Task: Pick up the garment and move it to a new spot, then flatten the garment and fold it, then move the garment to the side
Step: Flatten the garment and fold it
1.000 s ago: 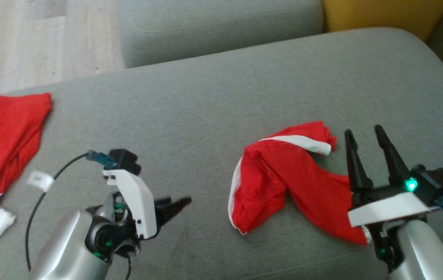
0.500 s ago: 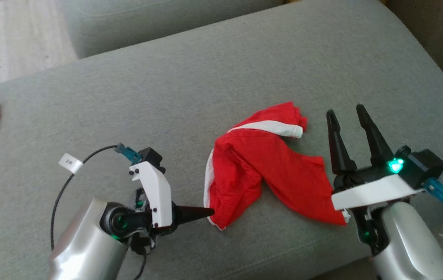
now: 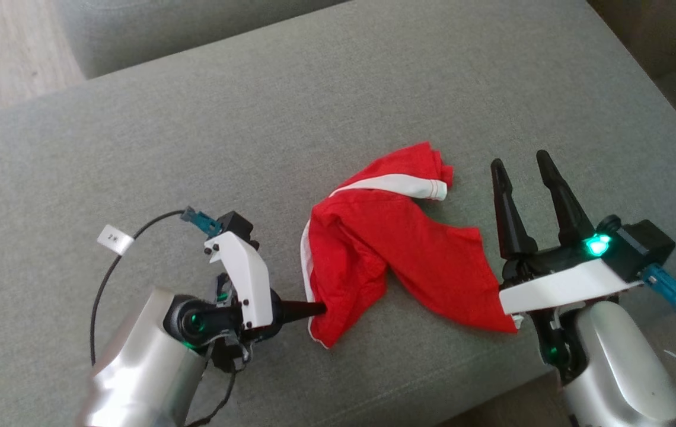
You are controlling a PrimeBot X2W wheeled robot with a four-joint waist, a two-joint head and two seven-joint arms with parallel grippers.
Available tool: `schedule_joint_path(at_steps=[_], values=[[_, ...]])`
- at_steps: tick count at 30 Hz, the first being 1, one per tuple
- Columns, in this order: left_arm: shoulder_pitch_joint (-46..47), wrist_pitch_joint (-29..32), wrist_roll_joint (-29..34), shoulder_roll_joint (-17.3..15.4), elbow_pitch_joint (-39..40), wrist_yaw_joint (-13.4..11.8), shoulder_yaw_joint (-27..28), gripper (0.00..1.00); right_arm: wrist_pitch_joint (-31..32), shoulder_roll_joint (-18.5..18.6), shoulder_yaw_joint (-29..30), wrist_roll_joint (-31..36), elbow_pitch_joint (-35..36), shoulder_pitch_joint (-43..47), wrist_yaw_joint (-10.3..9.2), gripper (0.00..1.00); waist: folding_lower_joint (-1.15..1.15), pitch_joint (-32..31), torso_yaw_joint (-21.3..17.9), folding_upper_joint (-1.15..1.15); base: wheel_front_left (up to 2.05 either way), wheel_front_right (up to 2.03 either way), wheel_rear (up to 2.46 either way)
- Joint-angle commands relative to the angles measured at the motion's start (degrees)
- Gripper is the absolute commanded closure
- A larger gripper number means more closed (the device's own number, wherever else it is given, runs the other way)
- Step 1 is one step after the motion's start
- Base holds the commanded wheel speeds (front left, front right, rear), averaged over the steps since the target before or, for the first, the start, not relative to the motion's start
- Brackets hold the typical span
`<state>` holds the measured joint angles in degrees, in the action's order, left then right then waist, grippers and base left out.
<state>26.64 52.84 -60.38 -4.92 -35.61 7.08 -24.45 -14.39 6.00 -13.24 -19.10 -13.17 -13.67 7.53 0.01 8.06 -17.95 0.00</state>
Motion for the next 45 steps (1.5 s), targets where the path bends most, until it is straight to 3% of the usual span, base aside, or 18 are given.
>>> schedule_joint_path(at_steps=[1, 7, 12, 16, 21, 24, 27, 28, 29, 30, 36, 38, 42, 45], values=[[3.5, -0.2, -0.7, -0.7, 1.5, 0.3, 1.8, 1.0, -0.6, -0.4, -0.8, -0.1, 1.4, -2.4, -0.04, 0.0, -0.01, -0.6, 0.5, 0.0, 0.0, 0.0, 0.0], [5.3, -0.9, -1.4, -3.9, 6.0, 0.4, 0.5, 1.0, -0.6, 0.5, -0.3, 0.1, 0.8, -1.5, -0.04, 0.0, -0.01, -3.3, 2.3, 0.0, 0.0, 0.0, 0.0], [9.7, -4.4, 3.8, -11.3, 11.3, 0.4, -1.5, 1.0, -0.6, 1.0, 0.0, 0.3, 1.1, -0.7, -0.04, 0.0, -0.01, -4.3, 3.9, 0.0, 0.0, 0.0, 0.0], [13.5, -11.3, 11.5, -18.3, 14.4, 0.4, -5.9, 1.0, -0.6, 1.0, 0.2, 0.5, 1.5, -0.4, -0.04, 0.0, -0.01, -4.0, 4.5, 0.0, 0.0, 0.0, 0.0], [14.4, -22.8, 21.4, -26.4, 18.2, 0.4, -17.5, 1.0, -0.6, 1.3, 0.7, 0.4, 1.8, -0.1, -0.04, 0.0, -0.01, -3.4, 5.2, 0.0, 0.0, 0.0, 0.0], [12.4, -28.9, 24.8, -29.5, 17.4, 0.4, -22.9, 1.0, -0.6, 1.7, 1.3, 0.3, 1.7, 0.4, -0.04, 0.0, -0.01, -3.2, 5.7, 0.0, 0.0, 0.0, 0.0], [10.7, -33.8, 25.5, -30.0, 15.8, 0.4, -24.4, 1.0, -0.6, 2.0, 1.7, 0.3, 1.8, 0.8, -0.04, 0.0, -0.01, -3.2, 6.3, 0.0, 0.0, 0.0, 0.0], [9.7, -36.5, 25.3, -29.6, 14.8, 0.4, -24.5, 0.84, -0.6, 2.2, 1.9, 0.4, 1.8, 1.0, -0.04, 0.0, -0.01, -3.2, 6.7, 0.0, 0.0, 0.0, 0.0], [8.7, -38.9, 25.0, -29.2, 13.6, 0.4, -24.7, 0.38, -0.6, 2.3, 1.9, 0.4, 1.7, 1.2, -0.04, 0.0, -0.01, -3.3, 7.0, 0.0, 0.0, 0.0, 0.0], [7.7, -40.7, 24.4, -28.7, 12.7, 0.4, -25.3, 0.0, -0.6, 2.4, 1.9, 0.4, 1.6, 1.2, -0.04, 0.0, -0.01, -3.3, 7.2, 0.0, 0.0, 0.0, 0.0], [7.4, -48.4, 19.3, -27.5, 8.9, 0.4, -22.4, 0.0, -0.6, 3.3, 1.9, 0.4, 1.1, 1.7, -0.04, 0.0, -0.01, -4.7, 9.5, 0.0, 0.0, 0.0, 0.0], [8.1, -50.6, 18.4, -27.7, 9.4, -0.7, -20.3, 0.0, -0.6, 3.6, 2.1, 0.4, 1.0, 1.9, -0.04, 0.0, -0.01, -5.3, 10.3, 0.0, 0.0, 0.0, 0.0], [6.6, -54.1, 15.4, -27.6, 12.7, -5.5, -15.6, 0.0, -0.6, 3.8, 2.4, 0.2, 0.9, 2.6, -0.04, 0.0, -0.01, -6.4, 11.7, 0.0, 0.0, 0.0, 0.0], [3.1, -58.9, 14.1, -27.2, 16.2, -11.4, -11.8, 0.0, -0.6, 3.9, 2.7, 0.2, 1.1, 3.4, -0.04, 0.0, -0.01, -6.8, 12.6, 0.0, 0.0, 0.0, 0.0]])
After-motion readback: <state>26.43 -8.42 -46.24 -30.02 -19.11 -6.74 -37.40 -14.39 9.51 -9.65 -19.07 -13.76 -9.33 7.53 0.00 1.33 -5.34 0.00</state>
